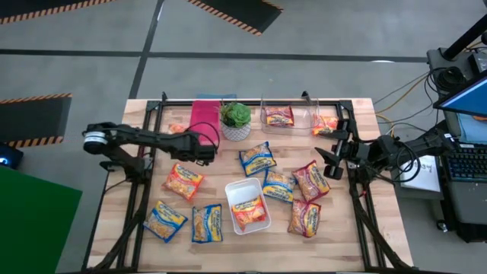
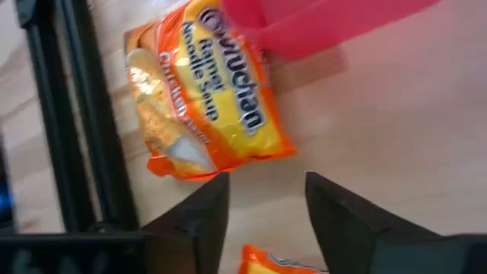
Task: Sort Maruchan noodles
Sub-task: Put the orange noodle pack into the white bin
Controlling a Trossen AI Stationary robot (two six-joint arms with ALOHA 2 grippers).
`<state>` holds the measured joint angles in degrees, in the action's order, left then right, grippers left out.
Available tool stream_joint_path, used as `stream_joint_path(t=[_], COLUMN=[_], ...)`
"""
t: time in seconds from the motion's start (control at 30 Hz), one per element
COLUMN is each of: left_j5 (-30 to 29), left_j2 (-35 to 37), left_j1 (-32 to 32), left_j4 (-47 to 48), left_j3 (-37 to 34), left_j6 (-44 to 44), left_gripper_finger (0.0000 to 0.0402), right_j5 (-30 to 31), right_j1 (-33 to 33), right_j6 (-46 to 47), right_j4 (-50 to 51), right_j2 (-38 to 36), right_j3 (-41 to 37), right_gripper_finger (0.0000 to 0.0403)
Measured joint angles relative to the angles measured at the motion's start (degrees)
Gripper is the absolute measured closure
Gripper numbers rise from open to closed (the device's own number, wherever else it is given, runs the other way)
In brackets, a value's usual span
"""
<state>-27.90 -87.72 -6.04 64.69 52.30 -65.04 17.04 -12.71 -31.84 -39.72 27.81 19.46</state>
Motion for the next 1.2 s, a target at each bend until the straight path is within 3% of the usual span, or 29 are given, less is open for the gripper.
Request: stream_joint_path(t=[0.23, 0.43, 0.57, 0.87, 0.97, 1.07, 1.2], left_j5=[2.5, 20.1, 27.7, 36.6, 36.8, 33.1, 28.3], left_j2=[-2.3, -0.7, 1.6, 5.7, 6.1, 5.8, 3.4], left_j1=[-0.5, 0.9, 4.8, 16.4, 21.9, 26.8, 28.1], left_j4=[-0.7, -0.4, -0.2, -0.6, -2.0, -7.6, -11.5], left_j3=[-2.4, -2.7, -2.7, -2.7, -2.6, -2.6, -2.7], left_j6=[2.3, 13.9, 20.2, 9.4, 5.9, 3.5, -2.1], left_gripper_finger=[0.0203, 0.0212, 0.0216, 0.0216, 0.0216, 0.0216, 0.0217], right_j5=[0.2, 1.6, 1.6, 1.6, 1.6, 1.6, 1.6], right_j1=[0.0, 0.0, 0.0, 0.0, 0.0, 0.0, 0.0], right_j6=[2.5, 2.7, 3.8, 5.9, 6.5, 6.5, 6.3], right_j4=[0.6, 0.4, 0.3, 0.3, 0.3, 0.3, 0.3], right_j2=[0.2, 0.4, 0.4, 0.4, 0.4, 0.4, 0.4], right_j3=[0.0, 0.0, 0.0, 0.0, 0.0, 0.0, 0.0], right_gripper_finger=[0.0211, 0.0211, 0.0211, 0.0211, 0.0211, 0.0211, 0.0211])
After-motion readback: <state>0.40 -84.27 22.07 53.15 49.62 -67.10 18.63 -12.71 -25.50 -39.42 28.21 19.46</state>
